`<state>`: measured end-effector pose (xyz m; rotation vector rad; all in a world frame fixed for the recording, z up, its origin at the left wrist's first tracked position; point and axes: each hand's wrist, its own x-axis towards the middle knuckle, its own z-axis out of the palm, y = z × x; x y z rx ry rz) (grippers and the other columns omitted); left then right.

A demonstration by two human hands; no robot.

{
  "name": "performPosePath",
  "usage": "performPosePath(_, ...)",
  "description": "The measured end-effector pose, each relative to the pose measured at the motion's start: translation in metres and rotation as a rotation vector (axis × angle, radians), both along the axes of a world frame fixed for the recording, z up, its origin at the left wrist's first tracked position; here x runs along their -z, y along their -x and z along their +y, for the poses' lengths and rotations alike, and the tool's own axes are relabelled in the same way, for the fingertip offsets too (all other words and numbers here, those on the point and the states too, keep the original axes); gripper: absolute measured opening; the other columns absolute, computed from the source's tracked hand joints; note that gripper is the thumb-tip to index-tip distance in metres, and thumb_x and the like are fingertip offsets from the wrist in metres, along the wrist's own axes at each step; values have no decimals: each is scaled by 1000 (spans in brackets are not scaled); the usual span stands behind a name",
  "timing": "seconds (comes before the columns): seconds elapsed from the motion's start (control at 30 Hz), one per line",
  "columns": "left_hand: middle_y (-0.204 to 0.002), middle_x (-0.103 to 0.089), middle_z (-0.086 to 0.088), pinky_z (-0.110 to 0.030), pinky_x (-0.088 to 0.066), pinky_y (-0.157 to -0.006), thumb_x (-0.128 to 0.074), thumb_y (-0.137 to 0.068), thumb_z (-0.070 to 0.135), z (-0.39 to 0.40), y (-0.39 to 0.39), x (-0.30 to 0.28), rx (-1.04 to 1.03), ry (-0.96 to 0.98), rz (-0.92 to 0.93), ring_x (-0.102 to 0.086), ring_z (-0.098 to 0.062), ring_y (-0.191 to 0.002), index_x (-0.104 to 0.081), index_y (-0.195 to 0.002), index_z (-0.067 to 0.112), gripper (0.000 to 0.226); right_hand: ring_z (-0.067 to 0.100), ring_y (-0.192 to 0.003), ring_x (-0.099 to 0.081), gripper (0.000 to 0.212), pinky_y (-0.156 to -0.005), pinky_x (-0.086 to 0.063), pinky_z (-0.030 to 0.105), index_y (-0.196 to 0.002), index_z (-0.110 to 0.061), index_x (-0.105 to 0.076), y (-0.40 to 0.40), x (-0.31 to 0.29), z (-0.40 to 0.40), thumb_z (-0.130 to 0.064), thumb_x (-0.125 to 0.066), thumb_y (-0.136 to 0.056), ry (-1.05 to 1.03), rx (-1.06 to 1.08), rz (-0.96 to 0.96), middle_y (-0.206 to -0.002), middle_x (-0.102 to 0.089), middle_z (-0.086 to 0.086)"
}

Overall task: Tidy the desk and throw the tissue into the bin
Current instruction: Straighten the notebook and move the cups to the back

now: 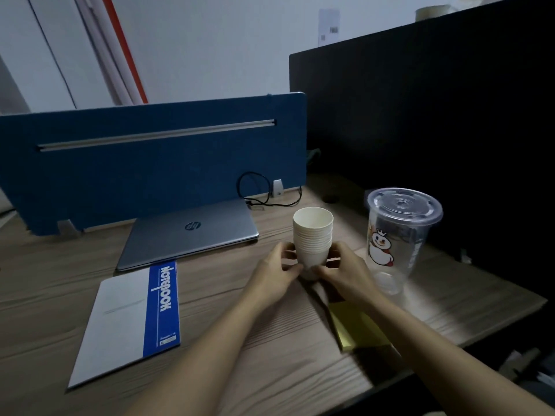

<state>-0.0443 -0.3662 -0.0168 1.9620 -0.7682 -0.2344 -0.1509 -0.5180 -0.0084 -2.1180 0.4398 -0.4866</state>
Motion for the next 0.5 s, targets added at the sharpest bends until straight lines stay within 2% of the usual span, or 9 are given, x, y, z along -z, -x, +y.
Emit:
performPosePath(0.17,-116,-67,12,-39,-54,-92,-70,-88,23,4,-16,-1,4,50,68,-67,-8,-101,-58,-120,34,36,-3,-90,-60,56,-65,-45,11,-108,-31,-51,-22,3,-2,-44,-81,-62,-29,-12,-38,-98,-61,-17)
performPosePath(0.2,-118,-65,10,-38,-56,-91,-70,-88,22,6,-20,-2,1,52,77,-67,-7,-101,-58,-121,33,37,-3,-90,-60,55,-63,-45,9,-108,-31,-51,-28,5,-2,-43,-80,-63,-30,-11,-42,-97,-61,-18)
performPosePath(0.27,-120,-63,12,-24,-56,-81,-69,-89,23,12,-30,-8,-4,25,49,-64,2,-98,-57,-124,32,38,-2,-90,-61,53,-63,-45,10,-108,-32,-50,-38,7,-2,-42,-80,-65,-34,-2,-48,-98,-60,-18)
performPosePath(0.33,-120,-62,16,-15,-49,-77,-67,-90,26,20,-42,-14,-25,-33,-43,-61,9,-94,-56,-124,34,37,0,-91,-61,52,-65,-44,12,-110,-31,-50,-50,8,-2,-39,-80,-68,-39,6,-50,-99,-60,-16)
performPosePath(0.5,-125,-60,13,-30,-49,-96,-64,-91,32,46,-75,-22,-86,-193,-253,-59,-5,-111,-56,-123,34,33,4,-90,-62,51,-66,-44,17,-112,-28,-51,-84,8,-2,-38,-79,-70,-19,27,-46,-100,-61,-13)
